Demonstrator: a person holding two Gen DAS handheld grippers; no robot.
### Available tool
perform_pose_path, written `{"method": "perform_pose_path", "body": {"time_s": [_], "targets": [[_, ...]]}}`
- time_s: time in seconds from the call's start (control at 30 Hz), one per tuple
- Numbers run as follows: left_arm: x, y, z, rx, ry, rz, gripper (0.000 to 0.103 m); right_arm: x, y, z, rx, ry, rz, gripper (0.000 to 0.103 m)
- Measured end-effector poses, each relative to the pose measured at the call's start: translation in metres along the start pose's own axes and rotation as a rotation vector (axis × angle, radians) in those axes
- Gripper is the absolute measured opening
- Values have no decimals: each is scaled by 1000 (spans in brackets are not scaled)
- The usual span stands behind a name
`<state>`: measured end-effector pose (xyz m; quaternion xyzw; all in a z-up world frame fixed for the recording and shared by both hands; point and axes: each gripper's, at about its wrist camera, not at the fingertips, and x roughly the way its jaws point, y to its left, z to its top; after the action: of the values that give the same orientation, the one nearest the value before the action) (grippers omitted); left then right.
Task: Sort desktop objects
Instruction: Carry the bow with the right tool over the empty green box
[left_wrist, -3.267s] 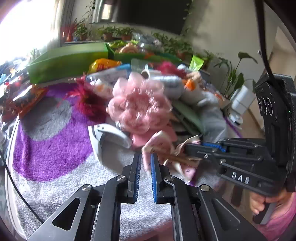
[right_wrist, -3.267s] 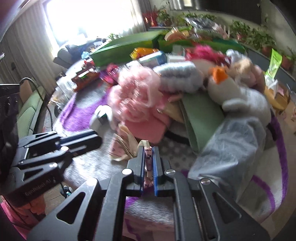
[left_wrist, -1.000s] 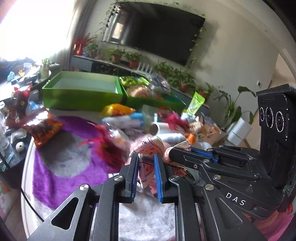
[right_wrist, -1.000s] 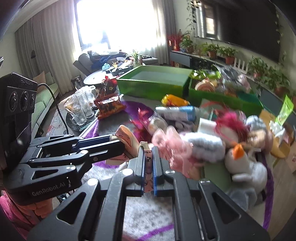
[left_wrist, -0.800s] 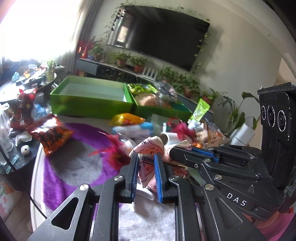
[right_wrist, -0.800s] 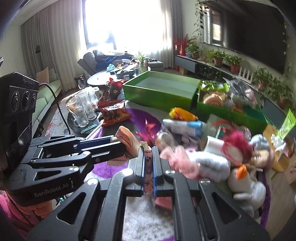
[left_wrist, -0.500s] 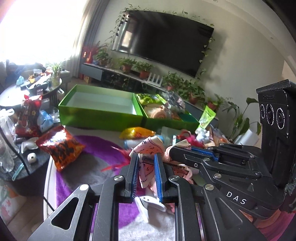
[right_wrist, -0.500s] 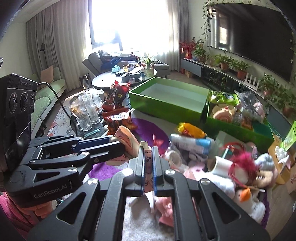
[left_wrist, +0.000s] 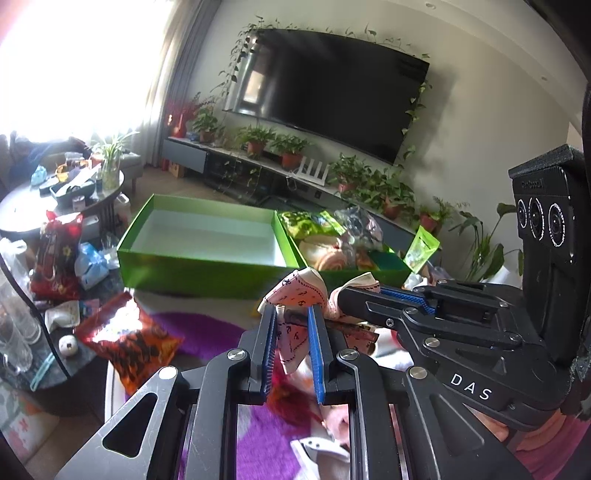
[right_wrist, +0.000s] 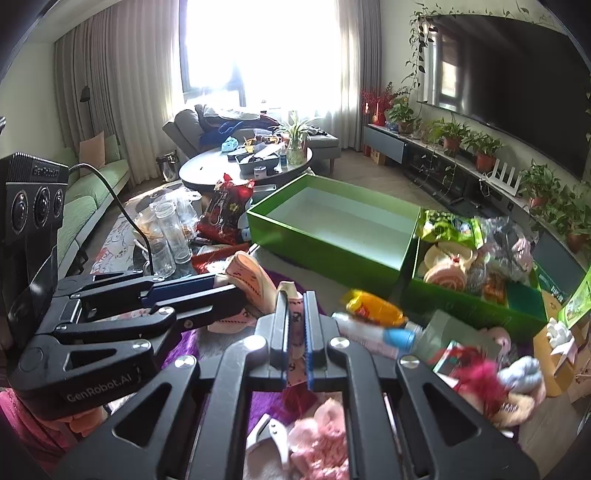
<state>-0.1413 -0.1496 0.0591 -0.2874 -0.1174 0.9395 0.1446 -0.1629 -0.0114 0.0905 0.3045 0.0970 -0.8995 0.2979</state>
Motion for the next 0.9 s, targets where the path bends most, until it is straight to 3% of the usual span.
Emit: {"method": "perform_pose_path", "body": {"time_s": [0.9], "targets": [[58, 8, 53, 71, -2, 32, 16, 50, -41, 59, -26, 1, -61, 7]]}}
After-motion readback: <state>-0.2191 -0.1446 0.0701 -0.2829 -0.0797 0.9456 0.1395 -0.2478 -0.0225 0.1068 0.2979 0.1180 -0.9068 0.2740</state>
